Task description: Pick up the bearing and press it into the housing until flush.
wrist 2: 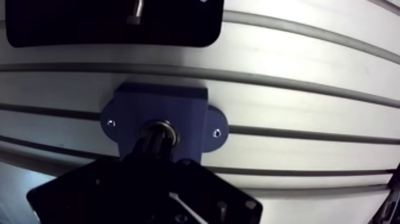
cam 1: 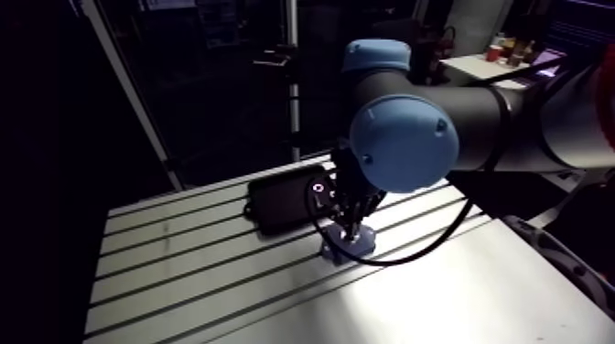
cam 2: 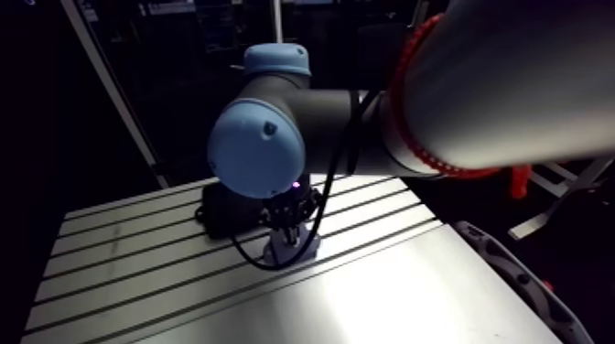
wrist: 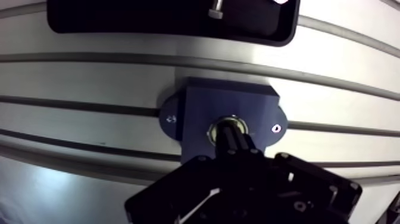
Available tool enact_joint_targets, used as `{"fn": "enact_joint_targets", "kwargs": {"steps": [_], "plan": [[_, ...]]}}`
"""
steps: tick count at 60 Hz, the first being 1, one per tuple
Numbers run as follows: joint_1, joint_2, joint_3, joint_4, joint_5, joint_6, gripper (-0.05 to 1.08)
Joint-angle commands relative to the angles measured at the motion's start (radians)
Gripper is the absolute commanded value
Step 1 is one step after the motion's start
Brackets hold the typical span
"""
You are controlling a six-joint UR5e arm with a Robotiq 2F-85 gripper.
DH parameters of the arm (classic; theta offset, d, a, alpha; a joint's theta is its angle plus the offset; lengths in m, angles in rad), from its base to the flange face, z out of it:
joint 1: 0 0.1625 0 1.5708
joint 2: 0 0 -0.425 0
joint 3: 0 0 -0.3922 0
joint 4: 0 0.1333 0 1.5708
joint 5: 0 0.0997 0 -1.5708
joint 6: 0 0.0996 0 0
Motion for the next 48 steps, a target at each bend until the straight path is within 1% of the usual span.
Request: {"fn": "enact_joint_targets", "kwargs": {"steps": [1, 12, 13, 14, 15, 16, 17, 18, 19, 20, 21, 22, 23, 24, 25, 26, 27, 28, 29, 32, 34, 35, 36, 37, 38, 39, 40, 43, 44, 47, 48], "plan": [[0.000, -0.033, -0.012, 0.008, 0.001, 0.000, 1.08], [0.000, -0.062, -0.021, 0.037, 0.002, -0.002, 1.08], [0.000, -0.068, -0.027, 0.048, 0.002, -0.002, 1.06], [0.000, -0.074, -0.031, 0.062, 0.004, 0.000, 1.02], [0.001, -0.080, -0.041, 0.080, 0.005, 0.001, 0.82], [0.001, -0.080, -0.041, 0.080, 0.005, 0.001, 0.82], [0.003, -0.087, -0.056, 0.110, 0.004, 0.005, 0.42], [0.003, -0.087, -0.056, 0.110, 0.004, 0.005, 0.42], [0.007, -0.096, -0.073, 0.154, 0.003, 0.007, 0.04], [0.007, -0.096, -0.073, 0.154, 0.003, 0.007, 0.04], [0.008, -0.107, -0.093, 0.207, 0.005, 0.006, 0.01], [0.008, -0.107, -0.093, 0.207, 0.005, 0.006, 0.01], [0.009, -0.115, -0.117, 0.260, 0.008, 0.011, 0.00], [0.009, -0.115, -0.117, 0.260, 0.008, 0.011, 0.00], [0.009, -0.123, -0.139, 0.300, 0.010, 0.017, 0.00], [0.009, -0.123, -0.139, 0.300, 0.010, 0.017, 0.00], [0.011, -0.129, -0.160, 0.330, 0.009, 0.021, 0.00], [0.011, -0.129, -0.160, 0.330, 0.009, 0.021, 0.00], [0.011, -0.134, -0.182, 0.351, 0.006, 0.026, 0.00], [0.011, -0.141, -0.202, 0.367, 0.006, 0.034, 0.00], [0.015, -0.155, -0.242, 0.408, 0.005, 0.055, 0.00], [0.015, -0.155, -0.242, 0.408, 0.005, 0.055, 0.00], [0.021, -0.157, -0.264, 0.431, 0.007, 0.068, 0.00], [0.021, -0.157, -0.264, 0.431, 0.007, 0.068, 0.00], [0.031, -0.158, -0.286, 0.450, 0.008, 0.082, 0.00], [0.031, -0.158, -0.286, 0.450, 0.008, 0.082, 0.00], [0.045, -0.156, -0.308, 0.468, 0.007, 0.096, 0.00], [0.060, -0.155, -0.329, 0.483, 0.007, 0.111, 0.00], [0.076, -0.152, -0.351, 0.495, 0.007, 0.127, 0.00], [0.091, -0.146, -0.371, 0.510, 0.007, 0.145, 0.00], [0.122, -0.134, -0.422, 0.548, 0.007, 0.182, 0.00]]}}
